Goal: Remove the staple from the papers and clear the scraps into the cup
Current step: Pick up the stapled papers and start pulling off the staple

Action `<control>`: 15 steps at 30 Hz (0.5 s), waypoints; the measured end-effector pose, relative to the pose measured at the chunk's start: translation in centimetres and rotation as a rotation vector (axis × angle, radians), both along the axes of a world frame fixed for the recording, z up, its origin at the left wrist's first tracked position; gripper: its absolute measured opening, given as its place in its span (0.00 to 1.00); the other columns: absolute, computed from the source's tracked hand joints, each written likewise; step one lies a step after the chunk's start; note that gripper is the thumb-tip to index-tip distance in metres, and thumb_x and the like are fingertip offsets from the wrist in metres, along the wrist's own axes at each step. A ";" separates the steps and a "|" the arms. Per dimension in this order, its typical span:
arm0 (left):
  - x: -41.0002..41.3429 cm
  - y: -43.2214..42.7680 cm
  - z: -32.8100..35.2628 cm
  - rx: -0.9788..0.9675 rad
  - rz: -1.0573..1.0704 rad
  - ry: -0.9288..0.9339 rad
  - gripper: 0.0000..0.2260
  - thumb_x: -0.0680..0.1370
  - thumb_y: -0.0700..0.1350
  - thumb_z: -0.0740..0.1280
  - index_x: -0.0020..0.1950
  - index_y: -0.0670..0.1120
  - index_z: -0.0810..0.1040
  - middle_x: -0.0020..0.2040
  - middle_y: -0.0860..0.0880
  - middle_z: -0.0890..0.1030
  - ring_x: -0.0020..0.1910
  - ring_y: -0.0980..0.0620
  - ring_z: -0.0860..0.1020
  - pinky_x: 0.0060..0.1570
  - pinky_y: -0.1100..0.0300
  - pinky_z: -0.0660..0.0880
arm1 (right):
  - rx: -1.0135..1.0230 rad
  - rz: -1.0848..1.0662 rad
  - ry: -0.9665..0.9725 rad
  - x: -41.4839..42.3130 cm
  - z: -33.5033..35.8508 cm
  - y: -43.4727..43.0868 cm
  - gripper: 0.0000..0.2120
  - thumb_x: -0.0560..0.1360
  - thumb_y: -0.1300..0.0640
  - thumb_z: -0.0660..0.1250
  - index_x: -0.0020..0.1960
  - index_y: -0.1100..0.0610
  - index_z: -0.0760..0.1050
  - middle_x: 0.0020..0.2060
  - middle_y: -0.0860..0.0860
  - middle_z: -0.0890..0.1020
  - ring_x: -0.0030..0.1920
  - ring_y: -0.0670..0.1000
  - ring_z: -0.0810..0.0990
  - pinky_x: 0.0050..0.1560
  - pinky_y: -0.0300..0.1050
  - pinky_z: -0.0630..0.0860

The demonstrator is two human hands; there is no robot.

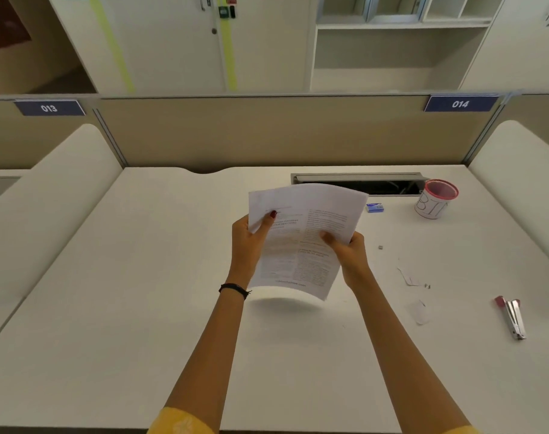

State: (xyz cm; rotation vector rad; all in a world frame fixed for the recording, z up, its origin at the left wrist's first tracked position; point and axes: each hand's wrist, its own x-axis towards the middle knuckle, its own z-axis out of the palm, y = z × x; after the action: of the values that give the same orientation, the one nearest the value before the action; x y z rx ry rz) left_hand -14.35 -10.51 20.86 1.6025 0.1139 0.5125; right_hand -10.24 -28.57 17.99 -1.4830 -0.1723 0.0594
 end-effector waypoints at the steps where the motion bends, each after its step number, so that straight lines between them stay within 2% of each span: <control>1: 0.0 -0.2 0.4 0.011 0.017 -0.014 0.01 0.75 0.49 0.66 0.45 0.54 0.76 0.41 0.53 0.80 0.38 0.59 0.79 0.36 0.66 0.76 | 0.009 0.003 -0.011 0.0 0.3 0.0 0.13 0.67 0.53 0.69 0.51 0.51 0.76 0.47 0.53 0.82 0.47 0.56 0.82 0.45 0.51 0.81; 4: 0.2 -0.4 0.4 0.012 0.048 -0.074 0.08 0.75 0.47 0.67 0.54 0.52 0.75 0.50 0.54 0.79 0.49 0.55 0.78 0.46 0.63 0.77 | 0.016 0.021 0.000 -0.1 0.6 0.1 0.14 0.70 0.58 0.71 0.55 0.53 0.75 0.48 0.53 0.81 0.48 0.53 0.81 0.44 0.46 0.81; 6: 0.1 -0.4 0.0 0.027 0.041 -0.113 0.13 0.76 0.46 0.66 0.60 0.52 0.73 0.57 0.54 0.77 0.56 0.53 0.76 0.50 0.64 0.77 | -0.018 0.036 0.004 -0.1 0.6 0.1 0.11 0.72 0.60 0.70 0.53 0.53 0.76 0.47 0.52 0.81 0.48 0.56 0.81 0.44 0.47 0.81; 9: 0.0 -0.5 -0.2 -0.008 0.047 -0.123 0.13 0.76 0.46 0.65 0.60 0.53 0.73 0.57 0.53 0.77 0.56 0.53 0.76 0.48 0.63 0.77 | -0.061 0.022 -0.015 0.1 1.1 0.2 0.09 0.73 0.62 0.67 0.52 0.53 0.76 0.45 0.52 0.81 0.47 0.57 0.81 0.46 0.49 0.81; 12: 0.2 -0.3 0.8 -0.027 0.061 -0.150 0.11 0.76 0.47 0.65 0.58 0.56 0.74 0.57 0.53 0.78 0.55 0.54 0.77 0.46 0.65 0.76 | -0.057 -0.004 -0.082 0.3 2.2 0.2 0.08 0.74 0.61 0.67 0.49 0.50 0.76 0.43 0.49 0.81 0.43 0.53 0.81 0.40 0.41 0.81; 15: 0.6 0.4 0.8 -0.006 0.074 -0.168 0.11 0.76 0.47 0.65 0.58 0.54 0.74 0.58 0.53 0.78 0.56 0.53 0.77 0.51 0.62 0.76 | -0.066 -0.034 -0.122 0.7 2.6 0.0 0.08 0.73 0.59 0.69 0.51 0.52 0.75 0.42 0.47 0.80 0.42 0.49 0.81 0.38 0.36 0.80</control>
State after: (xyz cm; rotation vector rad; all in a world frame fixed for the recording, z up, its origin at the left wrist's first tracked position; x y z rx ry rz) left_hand -13.71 -10.13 21.70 1.5474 0.0480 0.7010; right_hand -9.54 -28.56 20.59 -1.5554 -0.2457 -0.0535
